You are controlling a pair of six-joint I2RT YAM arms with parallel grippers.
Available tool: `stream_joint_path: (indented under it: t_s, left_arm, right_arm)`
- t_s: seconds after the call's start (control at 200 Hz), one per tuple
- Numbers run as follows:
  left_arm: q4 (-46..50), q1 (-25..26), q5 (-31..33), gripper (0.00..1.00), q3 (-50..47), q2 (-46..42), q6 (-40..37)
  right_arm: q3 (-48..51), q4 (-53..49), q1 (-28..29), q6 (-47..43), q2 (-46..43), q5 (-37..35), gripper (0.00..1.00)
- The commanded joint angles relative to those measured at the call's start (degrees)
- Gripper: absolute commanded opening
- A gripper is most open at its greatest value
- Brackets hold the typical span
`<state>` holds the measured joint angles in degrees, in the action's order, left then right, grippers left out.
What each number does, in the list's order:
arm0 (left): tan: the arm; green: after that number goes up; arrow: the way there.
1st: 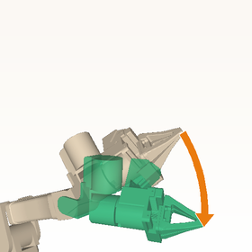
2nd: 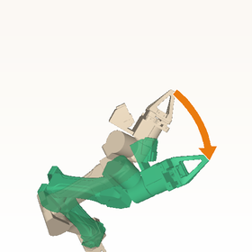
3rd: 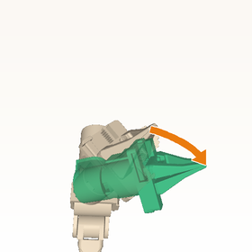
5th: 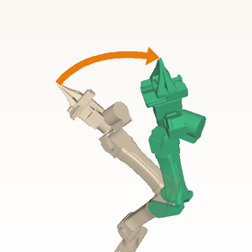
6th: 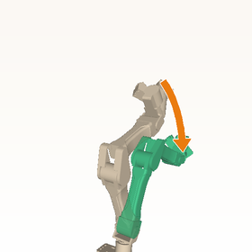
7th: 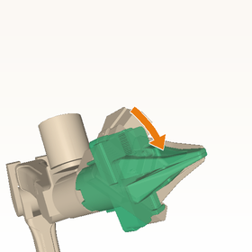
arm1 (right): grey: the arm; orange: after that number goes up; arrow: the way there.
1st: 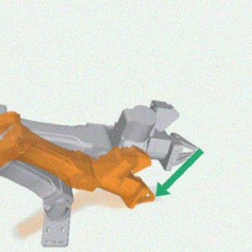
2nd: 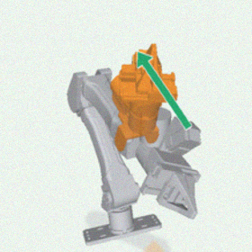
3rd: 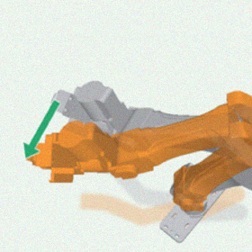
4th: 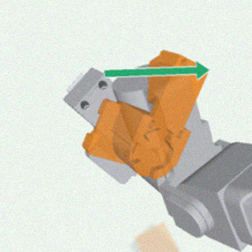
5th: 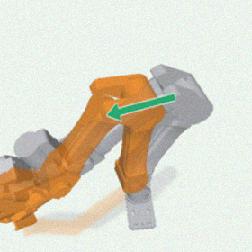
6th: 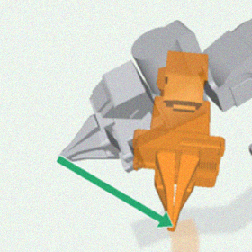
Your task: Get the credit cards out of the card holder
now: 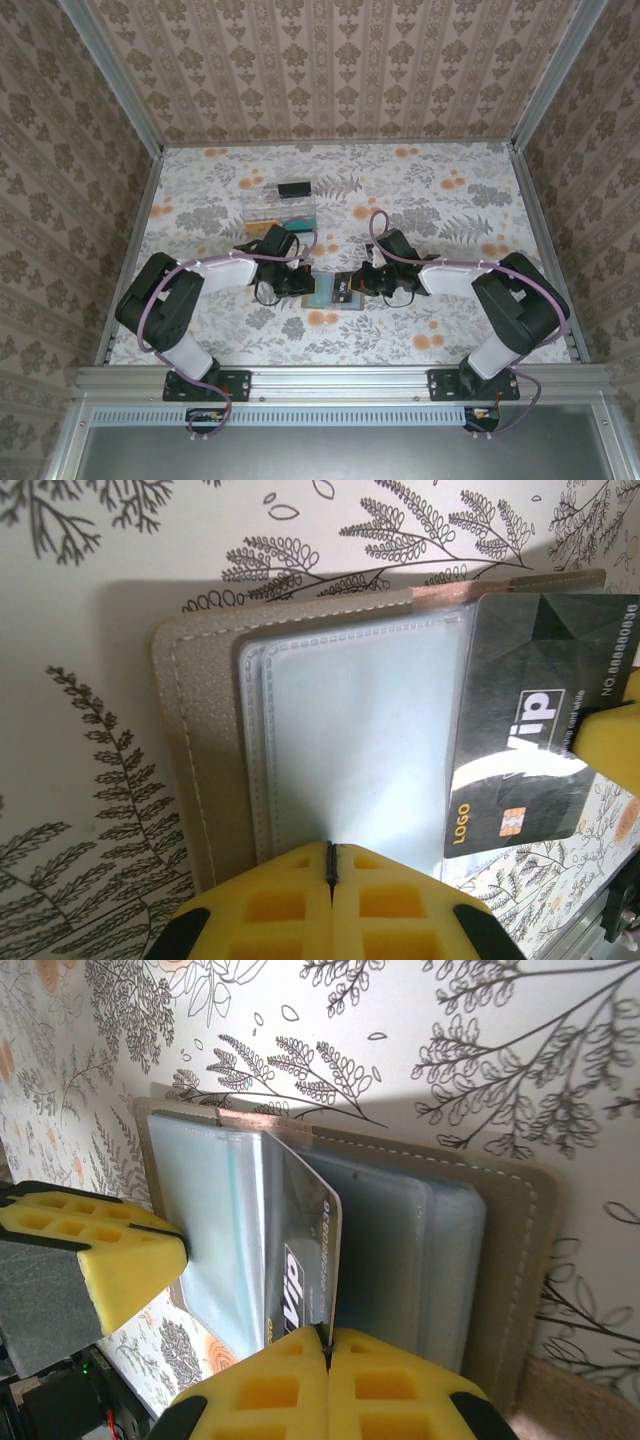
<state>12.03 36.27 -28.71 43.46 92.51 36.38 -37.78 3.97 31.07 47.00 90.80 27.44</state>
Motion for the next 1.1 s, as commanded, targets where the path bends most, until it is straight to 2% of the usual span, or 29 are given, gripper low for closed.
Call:
stream_joint_path:
  t_s: [0.0,0.085,0.17,0.295,0.49,0.61,0.63,0.865,1.095]
  left_arm:
    - [2.82,-0.59,0.87,0.02,-0.54,-1.37,-1.05]
    - [2.86,-0.76,0.43,0.04,0.10,-2.66,-0.54]
    - [2.99,-1.23,-0.15,0.18,1.58,-4.67,0.49]
    - [1.62,-2.44,-1.20,0.34,3.92,-8.20,3.00]
    - [-6.61,-6.11,-4.53,0.47,4.54,-13.44,9.58]
    - [-14.07,-7.50,-7.73,0.50,3.69,-14.81,13.94]
    - [-15.18,-7.60,-9.79,0.51,3.62,-14.81,14.56]
    - [-29.30,-7.71,-16.79,0.44,1.99,-12.47,23.45]
    - [-32.93,-7.58,-20.21,0.41,2.07,-10.96,25.55]
  right_arm:
    - [1.69,-5.26,-0.81,-2.00,-2.62,-1.46,0.04]
    - [1.75,-5.93,-1.18,-2.13,-5.12,-1.38,0.04]
    - [1.10,-7.09,-1.36,-2.42,-7.83,-1.29,0.03]
    - [-0.73,-9.41,-1.61,-2.98,-10.75,-1.65,0.02]
    - [-3.54,-11.06,-2.67,-2.97,-16.31,-1.73,0.00]
    - [-5.84,-10.99,-3.53,-3.39,-18.23,-0.62,0.00]
    - [-6.29,-10.90,-3.64,-3.48,-18.44,-0.31,0.00]
    - [-9.10,-7.00,-5.46,-2.65,-19.97,3.63,0.00]
    - [-9.57,1.00,-6.50,1.61,-18.33,8.21,0.00]
